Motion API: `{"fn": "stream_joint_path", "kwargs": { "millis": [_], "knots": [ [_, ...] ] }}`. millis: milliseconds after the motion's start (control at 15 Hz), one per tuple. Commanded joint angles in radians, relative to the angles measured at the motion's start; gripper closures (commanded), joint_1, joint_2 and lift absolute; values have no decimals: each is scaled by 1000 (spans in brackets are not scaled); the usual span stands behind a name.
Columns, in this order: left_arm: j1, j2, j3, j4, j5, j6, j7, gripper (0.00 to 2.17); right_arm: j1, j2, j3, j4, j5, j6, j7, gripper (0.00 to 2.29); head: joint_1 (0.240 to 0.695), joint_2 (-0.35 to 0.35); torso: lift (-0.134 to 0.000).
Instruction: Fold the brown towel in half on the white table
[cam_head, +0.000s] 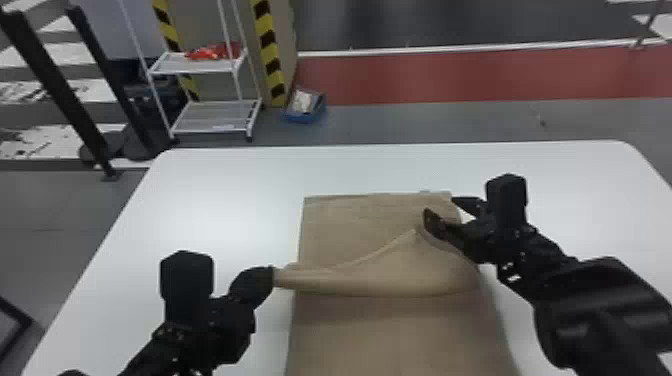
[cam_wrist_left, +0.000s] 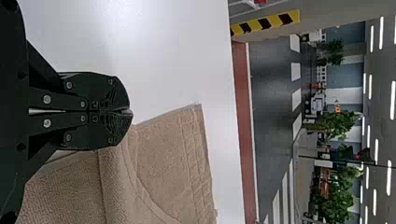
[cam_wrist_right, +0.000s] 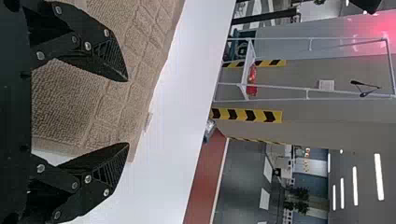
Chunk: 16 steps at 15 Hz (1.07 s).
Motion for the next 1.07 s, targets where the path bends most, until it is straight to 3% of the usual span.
{"fn": "stream_joint_path", "kwargs": {
  "millis": [0,800,1000],
  "knots": [
    [-3,-2,-4,2,0,-1,-1,1325,-4,-1,-3,0,2,42,0,468,695,108,-123],
    [-1,-3,-6,5,0,-1,-1,1325,-22,-9,-14,6,10,146,22,674,695,89,-123],
    [-1,-5,-7,5,-2,-1,-1,1325,-12,-9,-20,-5,7,162,46,1220,695,87,-123]
  ]
}}
